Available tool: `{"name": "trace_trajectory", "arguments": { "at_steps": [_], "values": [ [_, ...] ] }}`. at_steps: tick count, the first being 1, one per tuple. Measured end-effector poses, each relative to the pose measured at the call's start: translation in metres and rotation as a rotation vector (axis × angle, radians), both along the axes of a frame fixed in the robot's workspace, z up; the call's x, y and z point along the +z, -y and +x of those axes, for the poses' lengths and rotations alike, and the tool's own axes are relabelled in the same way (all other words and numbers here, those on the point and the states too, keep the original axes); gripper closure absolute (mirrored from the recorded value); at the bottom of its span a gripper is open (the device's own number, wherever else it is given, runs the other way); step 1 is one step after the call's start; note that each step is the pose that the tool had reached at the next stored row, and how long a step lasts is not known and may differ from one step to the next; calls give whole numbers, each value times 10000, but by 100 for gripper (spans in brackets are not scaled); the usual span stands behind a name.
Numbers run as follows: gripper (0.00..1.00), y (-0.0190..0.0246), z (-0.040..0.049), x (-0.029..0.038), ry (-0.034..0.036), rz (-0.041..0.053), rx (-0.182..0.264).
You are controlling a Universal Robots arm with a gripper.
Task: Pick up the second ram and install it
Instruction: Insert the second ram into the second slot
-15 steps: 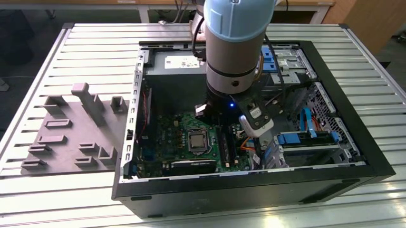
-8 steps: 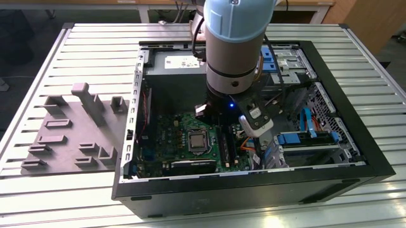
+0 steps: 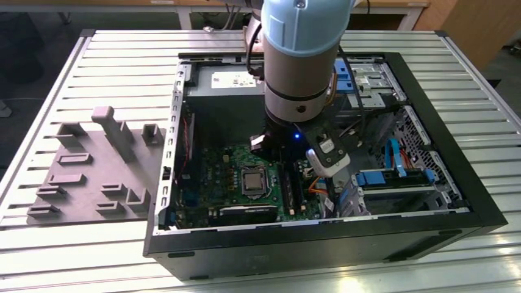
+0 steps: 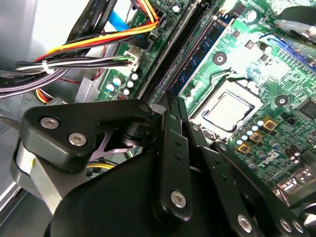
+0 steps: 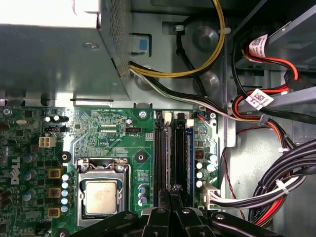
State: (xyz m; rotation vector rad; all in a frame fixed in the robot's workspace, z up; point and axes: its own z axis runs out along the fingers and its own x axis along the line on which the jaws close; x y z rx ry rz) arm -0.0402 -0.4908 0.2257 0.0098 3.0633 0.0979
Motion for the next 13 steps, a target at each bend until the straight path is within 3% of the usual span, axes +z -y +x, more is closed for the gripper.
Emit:
{"name": "trace_trajectory", "arguments": {
  "at_steps": [13],
  "values": [
    [88,-9,-5,-8,1,2,0]
  ]
}}
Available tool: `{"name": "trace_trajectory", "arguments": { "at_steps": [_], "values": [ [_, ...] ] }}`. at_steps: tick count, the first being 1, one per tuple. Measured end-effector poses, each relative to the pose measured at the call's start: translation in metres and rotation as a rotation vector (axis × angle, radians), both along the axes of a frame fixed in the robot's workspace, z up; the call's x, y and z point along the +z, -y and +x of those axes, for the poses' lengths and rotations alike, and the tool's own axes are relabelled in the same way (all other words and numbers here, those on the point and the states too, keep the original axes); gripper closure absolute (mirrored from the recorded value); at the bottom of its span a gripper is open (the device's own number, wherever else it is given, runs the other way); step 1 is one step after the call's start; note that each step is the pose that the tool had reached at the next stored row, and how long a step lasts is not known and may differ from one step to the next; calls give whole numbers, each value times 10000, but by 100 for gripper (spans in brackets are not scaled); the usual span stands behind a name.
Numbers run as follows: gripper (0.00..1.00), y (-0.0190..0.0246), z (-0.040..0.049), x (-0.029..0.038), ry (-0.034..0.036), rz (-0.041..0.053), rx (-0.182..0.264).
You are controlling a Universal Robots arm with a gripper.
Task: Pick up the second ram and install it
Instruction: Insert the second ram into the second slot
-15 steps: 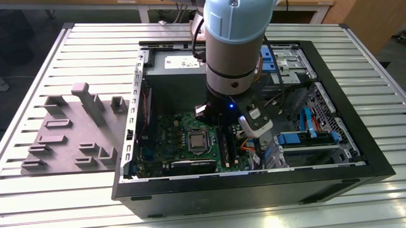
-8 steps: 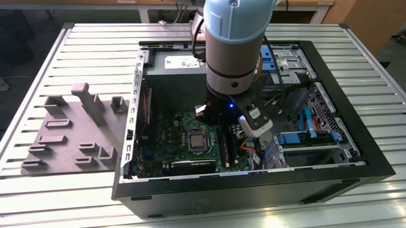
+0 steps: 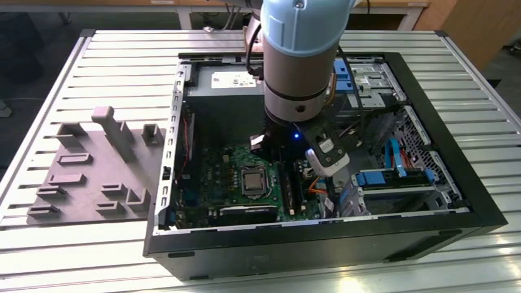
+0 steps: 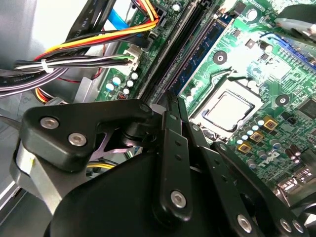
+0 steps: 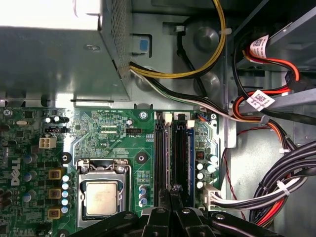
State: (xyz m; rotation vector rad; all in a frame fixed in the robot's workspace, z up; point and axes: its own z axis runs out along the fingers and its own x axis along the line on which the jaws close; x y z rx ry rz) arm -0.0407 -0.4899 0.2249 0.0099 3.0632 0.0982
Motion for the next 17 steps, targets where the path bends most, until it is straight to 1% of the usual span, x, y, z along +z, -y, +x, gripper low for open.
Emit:
{"name": "trace_trajectory", "arguments": {
  "at_steps": [2,11,17],
  "values": [
    [88,0,0,-13,1,2,0],
    [88,0,0,-28,-1,0,1],
    [88,0,0,-62,-1,-2,1]
  ]
}}
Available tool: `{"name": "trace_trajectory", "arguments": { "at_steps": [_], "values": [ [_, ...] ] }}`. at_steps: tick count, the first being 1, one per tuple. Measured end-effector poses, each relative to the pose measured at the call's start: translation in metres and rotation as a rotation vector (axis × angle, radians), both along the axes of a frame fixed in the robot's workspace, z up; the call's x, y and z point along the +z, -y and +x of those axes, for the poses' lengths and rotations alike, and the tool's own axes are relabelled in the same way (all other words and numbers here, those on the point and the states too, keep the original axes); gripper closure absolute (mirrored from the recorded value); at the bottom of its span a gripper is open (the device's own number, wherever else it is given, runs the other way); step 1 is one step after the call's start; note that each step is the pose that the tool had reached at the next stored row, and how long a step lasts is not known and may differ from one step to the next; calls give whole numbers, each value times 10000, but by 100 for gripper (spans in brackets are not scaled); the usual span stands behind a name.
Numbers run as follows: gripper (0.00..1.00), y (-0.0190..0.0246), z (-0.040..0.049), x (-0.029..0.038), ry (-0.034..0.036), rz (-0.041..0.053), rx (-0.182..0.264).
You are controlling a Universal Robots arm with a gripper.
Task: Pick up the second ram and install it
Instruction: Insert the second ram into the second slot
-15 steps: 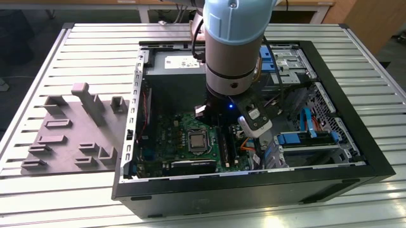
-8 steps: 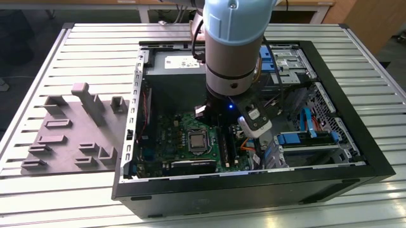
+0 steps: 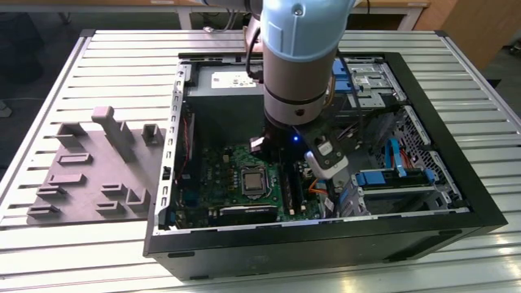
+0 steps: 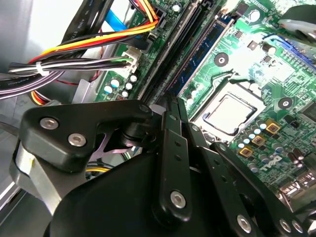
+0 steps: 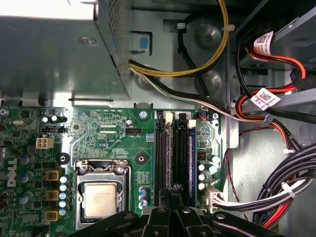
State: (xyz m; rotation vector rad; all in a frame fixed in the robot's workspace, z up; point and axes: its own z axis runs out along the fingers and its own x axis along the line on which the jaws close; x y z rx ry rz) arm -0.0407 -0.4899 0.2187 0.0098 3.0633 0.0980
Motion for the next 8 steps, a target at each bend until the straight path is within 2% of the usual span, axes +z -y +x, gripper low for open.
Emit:
{"name": "trace_trajectory", "arguments": {
  "at_steps": [3,8],
  "values": [
    [88,0,0,-26,1,1,0],
    [88,0,0,-30,1,1,-1]
  ]
}}
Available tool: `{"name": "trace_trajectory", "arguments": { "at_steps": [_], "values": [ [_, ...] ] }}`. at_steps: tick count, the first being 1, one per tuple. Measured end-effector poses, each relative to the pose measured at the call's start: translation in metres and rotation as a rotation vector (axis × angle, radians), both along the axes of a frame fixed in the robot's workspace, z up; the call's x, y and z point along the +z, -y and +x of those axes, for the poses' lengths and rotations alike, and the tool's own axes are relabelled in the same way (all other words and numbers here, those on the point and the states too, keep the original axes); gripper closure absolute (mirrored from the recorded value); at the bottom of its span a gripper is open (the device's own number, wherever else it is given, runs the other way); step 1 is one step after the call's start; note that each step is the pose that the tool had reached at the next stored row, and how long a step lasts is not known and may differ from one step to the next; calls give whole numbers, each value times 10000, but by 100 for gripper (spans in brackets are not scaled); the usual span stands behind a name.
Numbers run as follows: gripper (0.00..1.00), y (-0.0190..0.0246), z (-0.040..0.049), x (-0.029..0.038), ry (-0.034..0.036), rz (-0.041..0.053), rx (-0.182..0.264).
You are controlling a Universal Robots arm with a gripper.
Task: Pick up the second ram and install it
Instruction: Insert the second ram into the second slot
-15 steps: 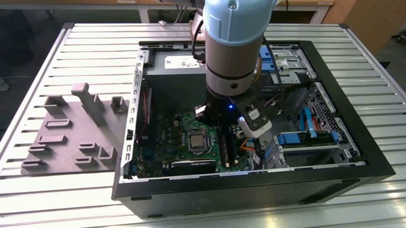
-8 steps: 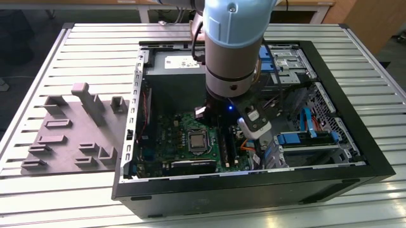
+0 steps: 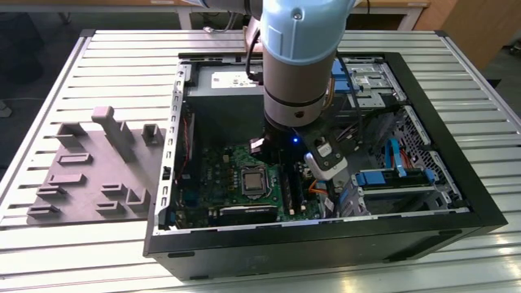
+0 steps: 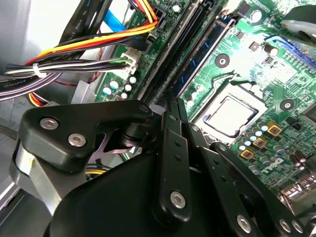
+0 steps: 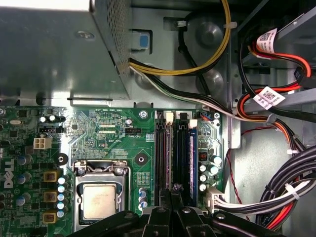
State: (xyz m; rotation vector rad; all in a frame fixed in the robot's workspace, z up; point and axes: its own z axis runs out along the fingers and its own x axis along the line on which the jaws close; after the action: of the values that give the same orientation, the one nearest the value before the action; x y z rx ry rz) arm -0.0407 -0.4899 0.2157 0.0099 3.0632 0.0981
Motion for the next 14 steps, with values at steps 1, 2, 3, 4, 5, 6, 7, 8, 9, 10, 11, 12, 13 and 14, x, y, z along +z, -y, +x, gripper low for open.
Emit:
{"name": "trace_trajectory", "arguments": {
  "at_steps": [1,2,3,4,5,6,7,8,9,10,11,12,13,14],
  "values": [
    [88,0,0,0,0,0,1],
    [88,0,0,0,0,0,1],
    [88,0,0,-2,0,-1,1],
    [88,0,0,-6,0,1,1],
    [88,0,0,-6,-1,0,0],
    [88,0,0,-6,0,1,1],
    [88,0,0,-6,-1,0,0],
    [88,0,0,-6,0,1,0],
    [88,0,0,-6,0,1,0],
    [88,0,0,-6,0,2,0],
    [87,0,0,-7,1,4,0],
    [87,-1,0,-7,1,7,0],
    [87,0,0,-7,1,7,0],
    [81,0,0,-7,1,6,0]
  ]
}}
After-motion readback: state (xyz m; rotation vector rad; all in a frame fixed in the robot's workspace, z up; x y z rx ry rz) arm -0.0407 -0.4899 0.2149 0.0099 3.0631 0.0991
